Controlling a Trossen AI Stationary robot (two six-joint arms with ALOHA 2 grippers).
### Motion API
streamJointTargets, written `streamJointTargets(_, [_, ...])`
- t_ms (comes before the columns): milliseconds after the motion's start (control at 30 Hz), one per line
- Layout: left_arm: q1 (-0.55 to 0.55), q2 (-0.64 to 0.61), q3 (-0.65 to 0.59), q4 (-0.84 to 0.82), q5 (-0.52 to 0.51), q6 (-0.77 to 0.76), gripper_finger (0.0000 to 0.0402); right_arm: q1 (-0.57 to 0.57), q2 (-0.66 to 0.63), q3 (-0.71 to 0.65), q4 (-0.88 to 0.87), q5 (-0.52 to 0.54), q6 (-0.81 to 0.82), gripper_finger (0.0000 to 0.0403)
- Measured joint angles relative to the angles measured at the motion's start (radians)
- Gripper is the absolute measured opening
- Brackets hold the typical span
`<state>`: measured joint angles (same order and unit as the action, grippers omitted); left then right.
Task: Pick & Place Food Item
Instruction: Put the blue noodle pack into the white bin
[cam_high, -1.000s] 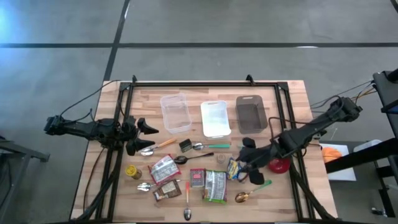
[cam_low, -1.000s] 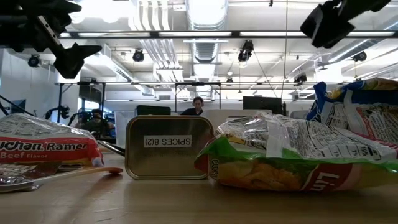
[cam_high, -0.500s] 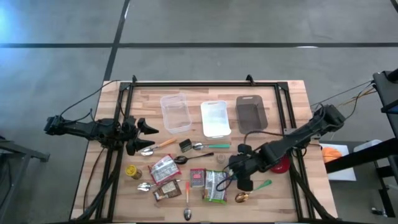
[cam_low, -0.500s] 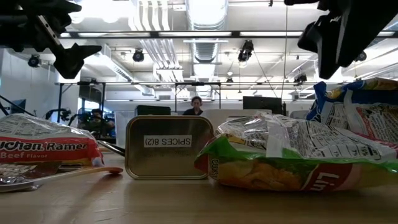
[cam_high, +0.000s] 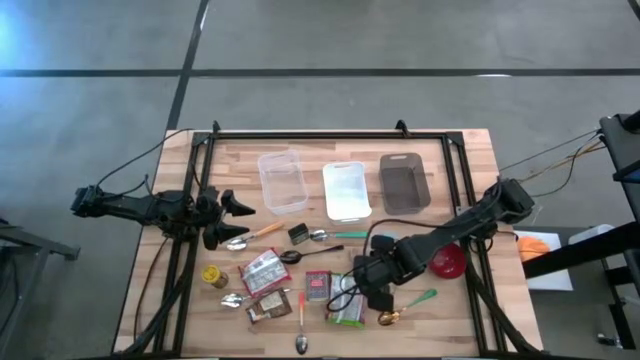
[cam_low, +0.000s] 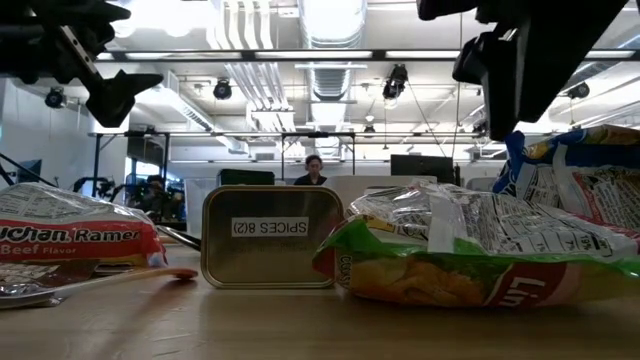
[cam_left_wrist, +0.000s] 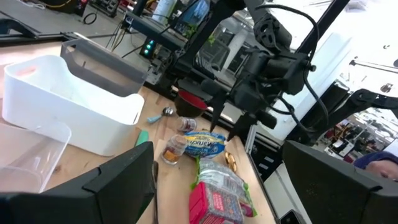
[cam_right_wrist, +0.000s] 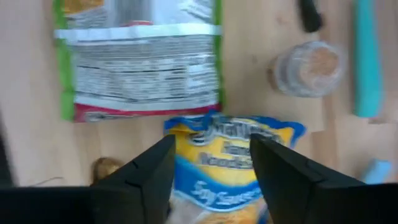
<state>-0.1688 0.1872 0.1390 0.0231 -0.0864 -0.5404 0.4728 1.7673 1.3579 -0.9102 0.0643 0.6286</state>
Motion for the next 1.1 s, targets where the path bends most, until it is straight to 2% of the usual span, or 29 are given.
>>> streamJointTargets(200, [0.0, 0.011, 0.0, 0.0, 0.0, 0.005, 0.0362, 0.004, 0.011, -0.002, -0.007, -0.021, -0.026, 0.0273])
streamJointTargets(333, [0.0, 0.012, 0.0, 0.0, 0.0, 0.008, 0.0362, 0.01, 0.011, -0.006, -0.007, -0.019, -0.049, 0.0291])
streamJointTargets(700, [0.0, 0.012, 0.0, 0.001, 0.0, 0.009, 0.0362, 0.071, 0.029, -0.021, -0.022, -0.01, -0.064, 0.0294])
streamJointTargets(867, [0.0, 0.013, 0.0, 0.001, 0.0, 0.01, 0.0363, 0.091, 0.069, -0.021, -0.036, 0.07, -0.063, 0.0294])
streamJointTargets(967, [0.0, 0.014, 0.0, 0.001, 0.0, 0.01, 0.0363, 0.092, 0.093, -0.021, -0.042, 0.076, -0.063, 0.0293])
streamJointTargets(1100, [0.0, 0.014, 0.0, 0.002, 0.0, 0.011, 0.0363, 0.093, 0.111, -0.021, -0.064, 0.09, -0.063, 0.026])
